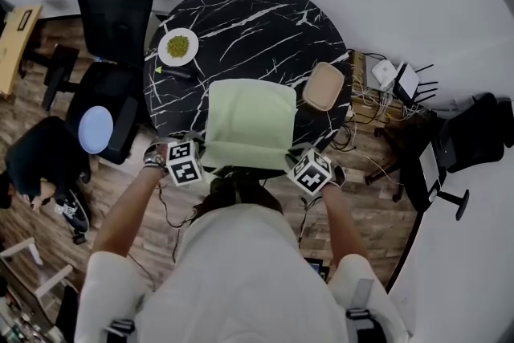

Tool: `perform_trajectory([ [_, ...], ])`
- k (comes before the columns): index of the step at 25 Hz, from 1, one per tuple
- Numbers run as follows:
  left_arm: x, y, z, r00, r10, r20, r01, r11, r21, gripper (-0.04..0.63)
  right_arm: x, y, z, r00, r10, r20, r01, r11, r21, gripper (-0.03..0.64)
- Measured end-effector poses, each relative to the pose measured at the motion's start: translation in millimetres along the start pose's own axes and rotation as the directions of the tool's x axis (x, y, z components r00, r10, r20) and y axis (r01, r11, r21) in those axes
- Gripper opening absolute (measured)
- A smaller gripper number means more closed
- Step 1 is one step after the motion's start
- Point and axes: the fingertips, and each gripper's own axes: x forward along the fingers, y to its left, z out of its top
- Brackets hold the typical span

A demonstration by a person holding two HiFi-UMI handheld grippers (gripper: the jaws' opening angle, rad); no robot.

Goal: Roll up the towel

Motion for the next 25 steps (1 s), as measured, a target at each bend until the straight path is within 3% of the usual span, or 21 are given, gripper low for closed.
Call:
perform_trajectory([
  [5, 21, 39, 3, 0.991, 0.128, -0.047, -0.127, 0.991, 0.032, 0.031, 21, -39, 13, 0.991, -0.133, 0.015, 0.133, 0.991, -0.030, 0.023],
  [7, 26, 49, 3, 0.984, 0.170, -0.059, -0.168, 0.985, 0.029, 0.040, 25, -55, 18, 0.974, -0.220, 0.051, 0.222, 0.974, -0.042, 0.043],
  [10, 29, 58, 3, 0.975, 0.218, -0.053, -0.218, 0.976, -0.007, 0.236, 18, -69, 24, 0.930, -0.353, 0.100, 0.359, 0.932, -0.045, 0.130],
  [12, 26, 57, 2, 0.970, 0.240, -0.036, -0.241, 0.970, -0.035, 0.251, 13, -63, 25, 0.910, -0.395, 0.126, 0.404, 0.912, -0.065, 0.130],
  [14, 23, 48, 1, 0.968, 0.251, -0.021, -0.251, 0.967, -0.048, 0.256, 13, -41, 22, 0.907, -0.397, 0.142, 0.414, 0.903, -0.116, 0.130],
  [17, 21, 14, 4, 0.972, 0.234, 0.011, -0.233, 0.972, -0.023, 0.258, 24, 8, 14, 0.926, -0.344, 0.155, 0.370, 0.906, -0.204, 0.130],
  [21, 33, -48, 15, 0.980, 0.189, 0.061, -0.195, 0.976, 0.102, 0.253, 50, 60, -4, 0.960, -0.253, 0.121, 0.278, 0.917, -0.287, 0.130],
  [23, 43, -63, 16, 0.984, 0.171, 0.049, -0.176, 0.973, 0.152, 0.252, 61, 66, -10, 0.965, -0.241, 0.102, 0.261, 0.917, -0.302, 0.130],
  [25, 54, -61, 9, 0.983, 0.182, 0.011, -0.181, 0.971, 0.158, 0.252, 70, 60, -16, 0.965, -0.250, 0.078, 0.261, 0.911, -0.318, 0.130],
])
